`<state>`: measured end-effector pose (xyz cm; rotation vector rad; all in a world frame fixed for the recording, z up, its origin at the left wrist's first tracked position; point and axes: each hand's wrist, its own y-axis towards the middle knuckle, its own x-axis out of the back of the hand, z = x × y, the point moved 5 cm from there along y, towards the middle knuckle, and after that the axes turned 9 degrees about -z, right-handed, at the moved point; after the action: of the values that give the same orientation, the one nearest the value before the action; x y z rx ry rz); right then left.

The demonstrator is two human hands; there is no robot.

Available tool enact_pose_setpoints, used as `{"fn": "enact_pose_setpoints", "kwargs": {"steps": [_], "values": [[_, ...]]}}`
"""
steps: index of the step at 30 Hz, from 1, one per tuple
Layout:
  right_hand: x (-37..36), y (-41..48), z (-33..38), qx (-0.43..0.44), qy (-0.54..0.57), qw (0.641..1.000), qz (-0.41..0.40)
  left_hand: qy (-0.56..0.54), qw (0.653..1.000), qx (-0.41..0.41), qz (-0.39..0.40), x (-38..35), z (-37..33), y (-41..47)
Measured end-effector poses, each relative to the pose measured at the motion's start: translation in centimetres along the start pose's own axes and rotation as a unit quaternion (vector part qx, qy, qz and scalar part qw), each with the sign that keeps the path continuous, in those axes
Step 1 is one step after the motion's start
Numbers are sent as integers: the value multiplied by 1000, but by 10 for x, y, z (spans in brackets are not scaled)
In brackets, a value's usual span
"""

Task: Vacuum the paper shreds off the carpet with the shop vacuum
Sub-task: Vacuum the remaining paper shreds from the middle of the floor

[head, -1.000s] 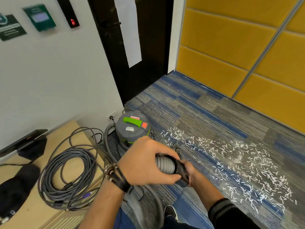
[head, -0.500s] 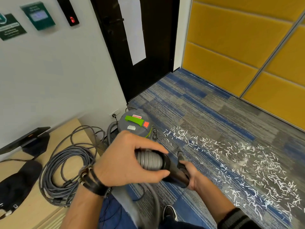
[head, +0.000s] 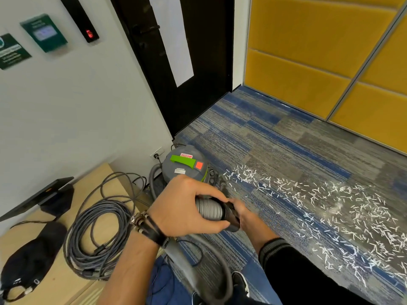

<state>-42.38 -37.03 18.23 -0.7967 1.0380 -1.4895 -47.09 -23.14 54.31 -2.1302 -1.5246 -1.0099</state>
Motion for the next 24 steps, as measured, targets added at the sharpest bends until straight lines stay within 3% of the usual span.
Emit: {"fn": "enact_pose_setpoints", "kwargs": {"steps": [5,11,18,24], "values": [[14,62,-52,4,35,999,8,-13,999,-27,45,3,-11,-5],[10,-44,-49,-41,89,995,-20,-30,997,-58,42,23,-24,-14],[2,-61,-39,-26,73,997,-23,-14,998,-49,-36,55,-8,-41],[-25,-62,1,20,53,998,-17,46,996,-66,-22,22,5,-42]]}}
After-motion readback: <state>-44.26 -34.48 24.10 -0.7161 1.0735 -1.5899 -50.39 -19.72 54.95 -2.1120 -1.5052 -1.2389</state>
